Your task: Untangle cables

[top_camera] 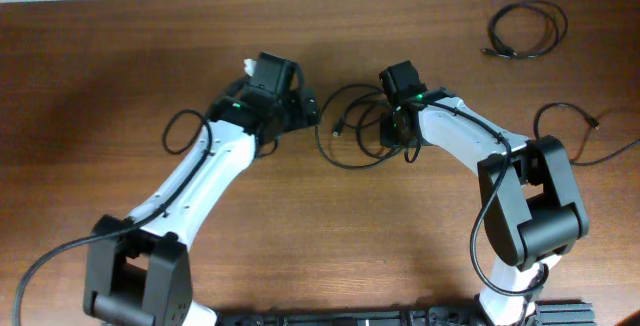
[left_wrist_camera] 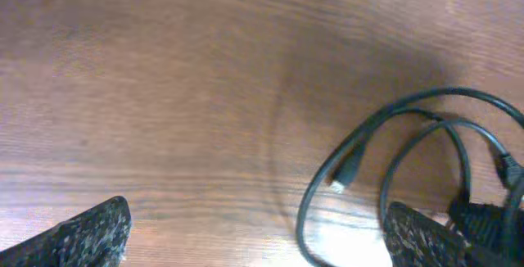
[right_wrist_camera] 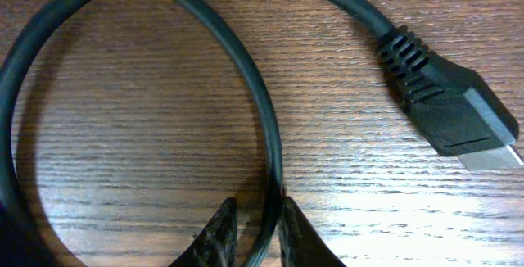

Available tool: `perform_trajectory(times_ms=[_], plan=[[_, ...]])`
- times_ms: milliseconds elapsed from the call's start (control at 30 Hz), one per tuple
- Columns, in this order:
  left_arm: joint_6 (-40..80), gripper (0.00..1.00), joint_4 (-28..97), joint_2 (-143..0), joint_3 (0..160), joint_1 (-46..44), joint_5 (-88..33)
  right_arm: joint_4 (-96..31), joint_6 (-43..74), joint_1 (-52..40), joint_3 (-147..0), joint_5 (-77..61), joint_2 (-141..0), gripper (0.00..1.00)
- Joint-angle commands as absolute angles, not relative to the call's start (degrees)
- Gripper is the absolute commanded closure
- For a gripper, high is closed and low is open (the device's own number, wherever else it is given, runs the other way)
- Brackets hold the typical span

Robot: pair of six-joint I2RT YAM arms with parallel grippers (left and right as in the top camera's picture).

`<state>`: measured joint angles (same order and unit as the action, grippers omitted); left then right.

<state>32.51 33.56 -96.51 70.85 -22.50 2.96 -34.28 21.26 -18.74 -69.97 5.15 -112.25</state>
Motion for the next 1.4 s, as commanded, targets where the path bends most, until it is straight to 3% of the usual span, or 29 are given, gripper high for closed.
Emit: perform_trajectory(times_ms=[0, 133, 300, 400, 567, 900, 933, 967, 1000, 1100, 1367], plan=[[31.4, 0.01, 36.86, -95.11, 71.09, -20.82, 2.76, -35.44, 21.93, -17.89, -68.51, 6.7, -117.73, 0.96], [31.4, 0.01, 38.46, -95.11, 71.07, -20.82, 2.74, -38.06, 17.69, -16.71, -71.61, 6.68, -116.57, 0.96], [31.42, 0.01, 38.46, -95.11, 71.07, -20.84, 2.74, -54.7, -1.02, -9.06, -88.23, 6.74, -114.04, 0.96], [31.42, 0.01, 38.46, -95.11, 71.07, -20.84, 2.74, -58.33, -4.95, -4.99, -93.93, 7.01, -114.04, 0.96], [31.42, 0.01, 38.46, -95.11, 71.07, -20.84, 2.74, -47.62, -5.17, 2.35, -95.18, 1.54, -114.34, 0.96], [31.42, 0.01, 38.46, -95.11, 71.07, -20.84, 2.74, -29.93, 0.73, 3.05, -95.15, -5.34, -123.9, 0.95], [31.42, 0.01, 38.46, -95.11, 71.07, -20.84, 2.74, -31.11, 0.95, 3.03, -95.15, -5.39, -125.45, 0.65], [31.42, 0.01, 38.46, -95.11, 71.07, -20.84, 2.74, -32.88, 0.93, 3.05, -95.15, -5.1, -125.82, 0.25], [31.42, 0.01, 38.46, -95.11, 71.07, -20.84, 2.74, -33.87, 0.95, 3.07, -95.18, -4.23, -125.82, 0.01], [31.42, 0.01, 38.46, -95.11, 71.07, -20.84, 2.74, -42.09, 0.93, 3.14, -97.23, 2.24, -120.49, 0.01], [31.42, 0.01, 38.46, -95.11, 71.07, -20.84, 2.74, -62.76, 2.66, 2.98, -98.28, 1.76, -96.62, 0.01]])
